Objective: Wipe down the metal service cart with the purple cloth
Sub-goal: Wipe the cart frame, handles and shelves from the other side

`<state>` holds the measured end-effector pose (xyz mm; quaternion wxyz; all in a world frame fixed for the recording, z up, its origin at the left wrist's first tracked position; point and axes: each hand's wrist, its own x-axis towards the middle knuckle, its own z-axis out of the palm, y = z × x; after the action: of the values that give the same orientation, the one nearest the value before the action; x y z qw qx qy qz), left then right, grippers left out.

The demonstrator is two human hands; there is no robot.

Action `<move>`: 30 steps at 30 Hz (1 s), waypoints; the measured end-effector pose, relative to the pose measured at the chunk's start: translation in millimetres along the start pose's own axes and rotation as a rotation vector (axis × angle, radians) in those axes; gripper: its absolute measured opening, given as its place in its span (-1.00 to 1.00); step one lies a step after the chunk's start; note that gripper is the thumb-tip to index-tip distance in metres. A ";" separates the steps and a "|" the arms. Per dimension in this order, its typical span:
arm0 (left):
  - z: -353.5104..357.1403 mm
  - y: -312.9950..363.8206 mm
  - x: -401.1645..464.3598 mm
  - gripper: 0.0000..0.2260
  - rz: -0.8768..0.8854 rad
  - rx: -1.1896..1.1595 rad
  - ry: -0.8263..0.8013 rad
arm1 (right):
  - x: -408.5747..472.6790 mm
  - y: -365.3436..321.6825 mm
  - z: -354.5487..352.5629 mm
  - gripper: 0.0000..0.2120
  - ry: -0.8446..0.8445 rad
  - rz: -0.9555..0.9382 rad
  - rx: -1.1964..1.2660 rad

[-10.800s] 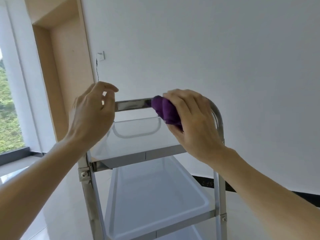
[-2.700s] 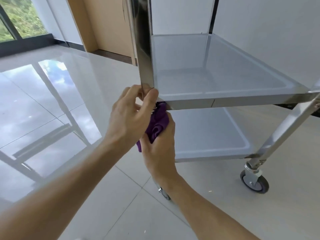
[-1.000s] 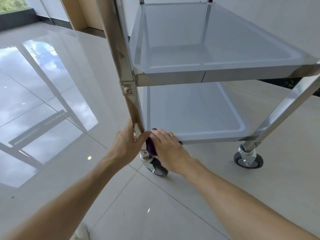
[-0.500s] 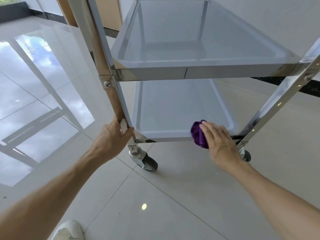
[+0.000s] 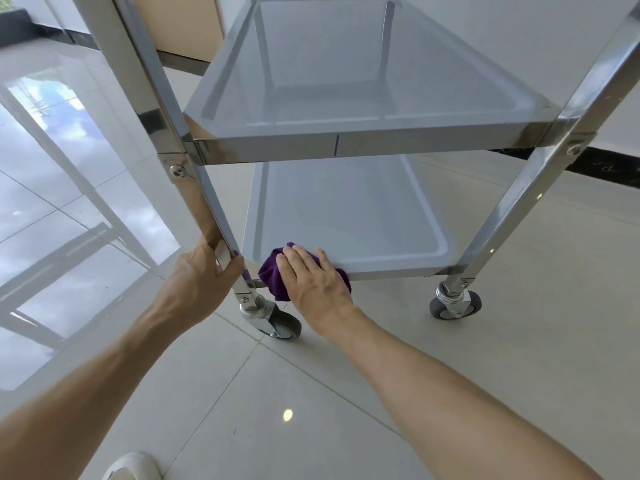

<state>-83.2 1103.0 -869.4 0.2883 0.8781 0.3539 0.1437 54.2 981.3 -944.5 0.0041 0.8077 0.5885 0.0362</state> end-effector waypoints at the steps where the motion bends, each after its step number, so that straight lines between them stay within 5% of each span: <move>1: -2.6 -1.3 0.9 -0.88 0.004 0.019 0.000 | -4.2 8.6 0.3 -0.40 -0.002 -0.004 -0.019; 12: -21.1 -23.7 10.7 -0.77 -0.092 0.237 0.050 | -68.6 115.9 -1.9 -0.21 -0.095 0.197 -0.080; 16: -28.7 -19.2 3.6 -0.46 -0.134 0.540 0.015 | -77.6 122.2 -19.9 -0.29 -0.002 0.190 0.330; 20: -40.7 1.3 -4.3 -0.42 -0.081 0.902 -0.106 | -106.1 113.6 -41.3 -0.48 0.140 0.248 0.722; 23: -41.9 38.4 -11.1 -0.57 0.078 0.889 -0.088 | -131.4 108.0 -56.9 -0.49 0.237 0.286 0.909; 30: -27.5 185.8 -27.8 -0.88 0.782 0.289 0.192 | -173.8 112.1 -109.2 -0.42 0.755 0.374 1.032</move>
<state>-15.4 986.1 -735.9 0.0518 0.9601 0.0363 0.2724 100.8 777.6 -839.4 -0.5957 0.7263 0.3415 0.0305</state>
